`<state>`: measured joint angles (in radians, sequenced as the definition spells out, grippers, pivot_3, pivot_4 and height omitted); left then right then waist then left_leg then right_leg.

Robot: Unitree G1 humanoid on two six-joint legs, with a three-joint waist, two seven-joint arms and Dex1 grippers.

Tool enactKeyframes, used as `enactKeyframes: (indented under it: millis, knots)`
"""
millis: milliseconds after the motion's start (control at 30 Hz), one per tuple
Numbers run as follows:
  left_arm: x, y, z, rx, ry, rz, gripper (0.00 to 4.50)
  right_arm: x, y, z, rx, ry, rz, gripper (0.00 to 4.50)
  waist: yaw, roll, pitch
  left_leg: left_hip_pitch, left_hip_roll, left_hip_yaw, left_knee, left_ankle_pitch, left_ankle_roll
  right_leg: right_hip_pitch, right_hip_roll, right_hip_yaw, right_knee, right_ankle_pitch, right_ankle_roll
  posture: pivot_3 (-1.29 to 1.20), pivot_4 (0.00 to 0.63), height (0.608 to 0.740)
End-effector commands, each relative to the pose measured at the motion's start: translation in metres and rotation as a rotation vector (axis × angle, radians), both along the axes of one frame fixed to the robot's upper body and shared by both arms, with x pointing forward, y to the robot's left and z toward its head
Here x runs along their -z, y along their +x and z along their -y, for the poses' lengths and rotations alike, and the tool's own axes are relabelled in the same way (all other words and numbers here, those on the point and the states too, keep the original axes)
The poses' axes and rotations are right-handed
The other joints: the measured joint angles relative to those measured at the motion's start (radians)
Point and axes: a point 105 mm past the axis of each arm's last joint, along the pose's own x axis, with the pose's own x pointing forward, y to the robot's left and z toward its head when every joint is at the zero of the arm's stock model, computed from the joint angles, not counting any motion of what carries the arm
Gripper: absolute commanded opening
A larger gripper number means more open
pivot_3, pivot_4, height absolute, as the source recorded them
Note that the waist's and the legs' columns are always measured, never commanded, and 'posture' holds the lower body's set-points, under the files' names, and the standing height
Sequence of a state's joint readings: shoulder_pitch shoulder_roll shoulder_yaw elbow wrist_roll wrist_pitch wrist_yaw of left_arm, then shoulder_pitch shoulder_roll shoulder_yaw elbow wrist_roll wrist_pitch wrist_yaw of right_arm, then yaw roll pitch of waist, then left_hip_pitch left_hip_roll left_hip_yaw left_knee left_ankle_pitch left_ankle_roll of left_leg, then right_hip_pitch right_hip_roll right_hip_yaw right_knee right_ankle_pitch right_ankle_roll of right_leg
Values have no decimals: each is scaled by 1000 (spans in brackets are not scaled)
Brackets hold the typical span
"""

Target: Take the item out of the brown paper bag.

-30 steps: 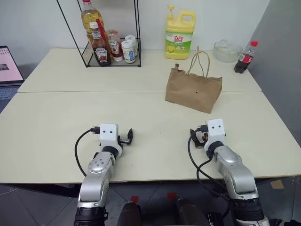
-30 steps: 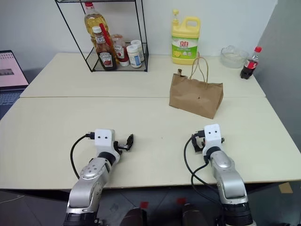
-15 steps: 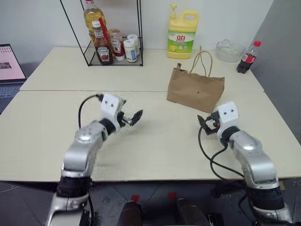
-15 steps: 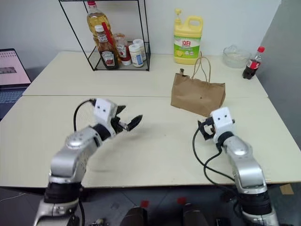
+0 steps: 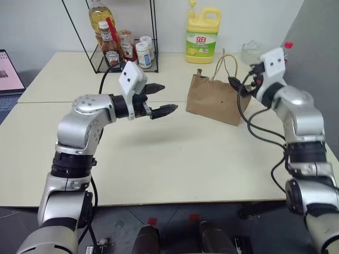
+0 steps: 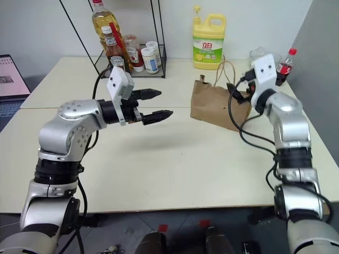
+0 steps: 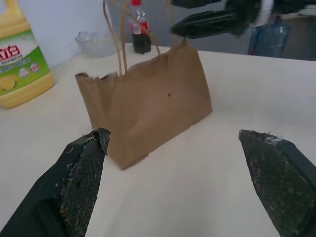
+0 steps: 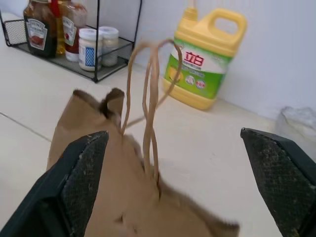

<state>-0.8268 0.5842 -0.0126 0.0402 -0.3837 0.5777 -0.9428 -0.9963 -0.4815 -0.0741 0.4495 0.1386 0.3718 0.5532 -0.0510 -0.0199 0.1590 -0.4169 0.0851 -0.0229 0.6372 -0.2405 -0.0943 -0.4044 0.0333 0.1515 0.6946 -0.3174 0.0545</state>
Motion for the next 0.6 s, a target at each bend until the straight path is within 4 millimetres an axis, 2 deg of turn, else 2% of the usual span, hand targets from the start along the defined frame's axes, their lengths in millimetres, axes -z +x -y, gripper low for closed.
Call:
enactKeyframes:
  millis: [33,333,600]
  knots:
    - [-17,1,-4,-1,-27,56,4461,-18,11,-14,-91,65,19,4500,-5,0,0,0,0,0,0,0,0,0,0,0,0,0,0,0,150,740]
    - [-18,-5,-14,-42,-29,72,4461,-10,37,-46,-106,111,-95,4500,-13,2,2,0,-1,0,2,1,-2,0,-2,0,3,0,0,0,150,740]
    - [-24,-11,-22,-81,-44,80,4461,-6,42,-67,-101,178,-190,4500,-16,3,2,-1,-1,-1,2,1,-3,0,-2,-1,3,0,0,0,150,740]
